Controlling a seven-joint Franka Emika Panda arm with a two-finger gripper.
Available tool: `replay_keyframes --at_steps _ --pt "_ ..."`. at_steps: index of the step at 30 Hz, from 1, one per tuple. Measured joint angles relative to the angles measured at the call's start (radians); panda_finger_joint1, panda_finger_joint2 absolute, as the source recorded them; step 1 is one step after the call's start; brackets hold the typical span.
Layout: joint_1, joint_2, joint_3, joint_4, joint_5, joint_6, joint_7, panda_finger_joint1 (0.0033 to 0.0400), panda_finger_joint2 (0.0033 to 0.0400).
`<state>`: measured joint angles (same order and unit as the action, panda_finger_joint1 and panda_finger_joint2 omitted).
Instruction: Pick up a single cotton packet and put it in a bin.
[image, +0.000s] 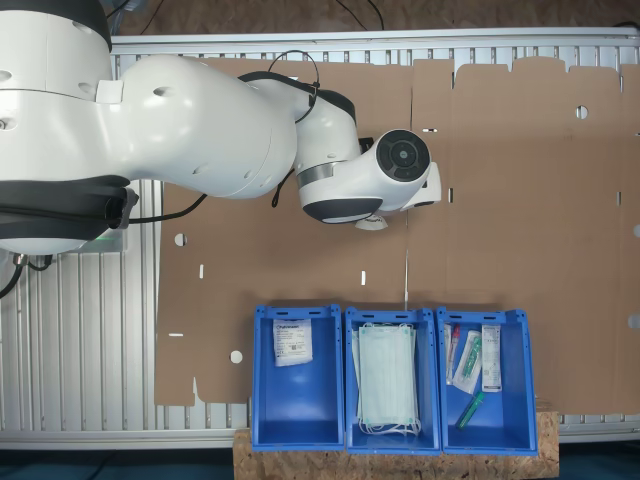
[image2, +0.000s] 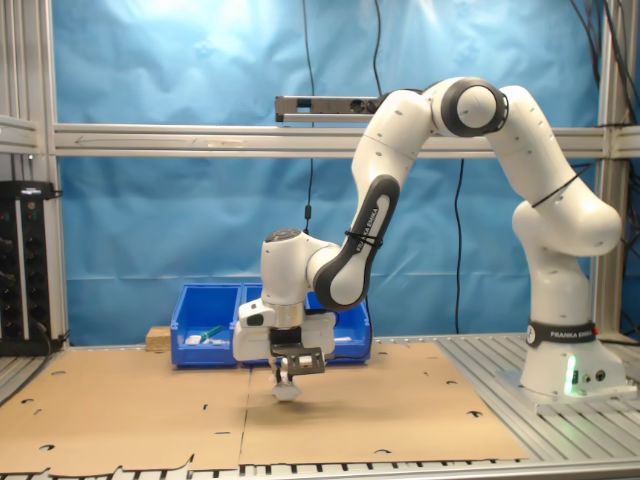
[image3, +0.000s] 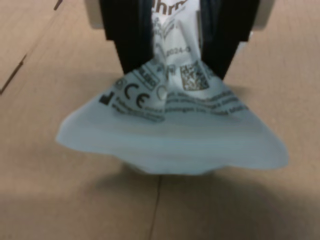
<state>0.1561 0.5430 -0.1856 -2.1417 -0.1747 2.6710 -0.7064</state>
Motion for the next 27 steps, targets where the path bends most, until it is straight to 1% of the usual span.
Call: replay_keyframes --at_steps 3,4,23,27 --pt "0.0 0.0 0.0 0.002 0.0 0.0 0.0 0.0076 0.0076" --pt "0.0 0.0 0.0 0.003 0.0 0.0 0.0 0.0063 0.0063" --pt "0.0 -0.002 0.0 0.006 0.0 0.0 0.0 0.0064 0.0064" --pt "0.0 -0.013 0.0 0.006 0.0 -0.003 0.0 0.0066 0.0066"
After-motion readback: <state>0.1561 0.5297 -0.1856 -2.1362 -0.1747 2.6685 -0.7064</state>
